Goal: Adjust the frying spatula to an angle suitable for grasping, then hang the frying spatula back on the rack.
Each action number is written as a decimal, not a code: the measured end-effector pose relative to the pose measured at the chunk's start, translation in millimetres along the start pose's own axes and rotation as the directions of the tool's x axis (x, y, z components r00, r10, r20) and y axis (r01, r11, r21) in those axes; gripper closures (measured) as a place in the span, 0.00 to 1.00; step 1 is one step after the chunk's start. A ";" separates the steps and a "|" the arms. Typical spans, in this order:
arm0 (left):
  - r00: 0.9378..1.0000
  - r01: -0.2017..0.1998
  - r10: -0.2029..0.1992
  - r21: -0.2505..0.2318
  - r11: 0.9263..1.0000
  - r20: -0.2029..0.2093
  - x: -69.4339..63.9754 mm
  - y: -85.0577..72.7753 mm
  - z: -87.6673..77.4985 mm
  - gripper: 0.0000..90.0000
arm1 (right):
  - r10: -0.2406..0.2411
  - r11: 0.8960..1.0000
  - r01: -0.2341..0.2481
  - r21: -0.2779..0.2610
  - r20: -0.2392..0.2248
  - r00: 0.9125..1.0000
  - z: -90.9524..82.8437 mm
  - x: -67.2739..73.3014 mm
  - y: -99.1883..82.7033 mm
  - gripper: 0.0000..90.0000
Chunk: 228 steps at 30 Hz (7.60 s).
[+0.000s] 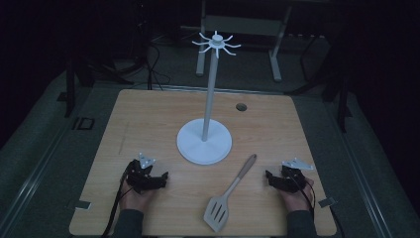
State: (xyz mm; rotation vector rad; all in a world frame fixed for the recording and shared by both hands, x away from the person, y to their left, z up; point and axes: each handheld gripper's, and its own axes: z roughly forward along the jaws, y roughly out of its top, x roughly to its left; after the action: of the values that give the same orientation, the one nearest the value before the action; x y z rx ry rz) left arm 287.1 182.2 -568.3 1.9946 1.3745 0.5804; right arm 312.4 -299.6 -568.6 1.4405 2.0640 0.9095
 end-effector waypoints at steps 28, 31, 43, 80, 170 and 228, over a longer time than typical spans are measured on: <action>0.996 0.053 -0.041 -0.153 0.987 0.078 7.7 1.4 -38.3 0.59 | -0.203 0.978 0.201 -0.053 -0.443 0.873 -8.9 93.7 -3.4 1.00; 0.997 0.044 -0.033 -0.150 0.988 0.076 6.1 1.5 -38.3 0.60 | -0.259 0.962 0.267 -0.054 -0.478 0.839 -10.2 110.3 -6.4 1.00; 0.998 0.022 -0.012 -0.151 0.988 0.067 2.9 2.2 -38.6 0.63 | -0.306 0.951 0.294 -0.100 -0.456 0.835 -6.6 141.0 -1.1 1.00; 0.996 -0.031 0.046 -0.185 0.982 0.076 -8.7 10.7 -49.7 0.61 | -0.308 0.943 0.334 -0.008 -0.411 0.858 -21.4 126.6 -6.4 0.98; 0.841 -0.441 0.385 0.070 0.895 0.380 -79.0 102.1 7.2 0.66 | -0.052 0.997 0.043 -0.071 -0.134 0.990 -17.7 51.7 23.7 0.76; 0.693 -0.685 0.527 0.223 0.693 0.492 -147.7 103.0 51.8 0.82 | -0.029 0.999 0.023 -0.041 -0.171 0.985 -11.6 49.4 17.4 0.68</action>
State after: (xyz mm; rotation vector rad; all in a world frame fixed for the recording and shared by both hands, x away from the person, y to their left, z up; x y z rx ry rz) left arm 336.5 5.4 -530.9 2.7494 0.5522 0.1453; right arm 298.4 -252.2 -548.0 1.3540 2.1700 1.0908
